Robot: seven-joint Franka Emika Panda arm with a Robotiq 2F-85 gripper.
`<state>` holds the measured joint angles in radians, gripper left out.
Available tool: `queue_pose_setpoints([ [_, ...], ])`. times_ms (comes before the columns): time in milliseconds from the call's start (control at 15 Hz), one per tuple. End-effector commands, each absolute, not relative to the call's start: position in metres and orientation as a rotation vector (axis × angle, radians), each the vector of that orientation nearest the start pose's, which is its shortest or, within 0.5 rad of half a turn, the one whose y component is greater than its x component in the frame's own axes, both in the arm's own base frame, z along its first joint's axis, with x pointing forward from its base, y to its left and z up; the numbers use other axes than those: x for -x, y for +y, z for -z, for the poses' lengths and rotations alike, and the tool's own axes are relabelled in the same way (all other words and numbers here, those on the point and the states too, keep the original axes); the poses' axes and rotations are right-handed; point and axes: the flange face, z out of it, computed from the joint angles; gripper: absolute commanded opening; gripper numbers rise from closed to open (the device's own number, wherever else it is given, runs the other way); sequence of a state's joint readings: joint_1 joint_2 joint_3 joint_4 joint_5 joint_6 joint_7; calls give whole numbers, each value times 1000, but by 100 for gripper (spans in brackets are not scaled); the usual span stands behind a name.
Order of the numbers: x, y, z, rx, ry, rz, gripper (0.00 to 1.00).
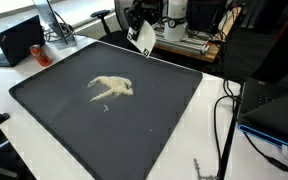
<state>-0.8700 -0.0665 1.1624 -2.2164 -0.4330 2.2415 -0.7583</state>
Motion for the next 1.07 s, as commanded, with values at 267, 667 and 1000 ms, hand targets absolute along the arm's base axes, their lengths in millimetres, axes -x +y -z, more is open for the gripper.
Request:
queue_pose_setpoints([
  [267,-463,180,-394,2764,-2387,-166,1],
  [667,-445,216,-381,2597,-2711,-254,1],
  [1000,-460,229,-368,2394,-2775,-302,1],
])
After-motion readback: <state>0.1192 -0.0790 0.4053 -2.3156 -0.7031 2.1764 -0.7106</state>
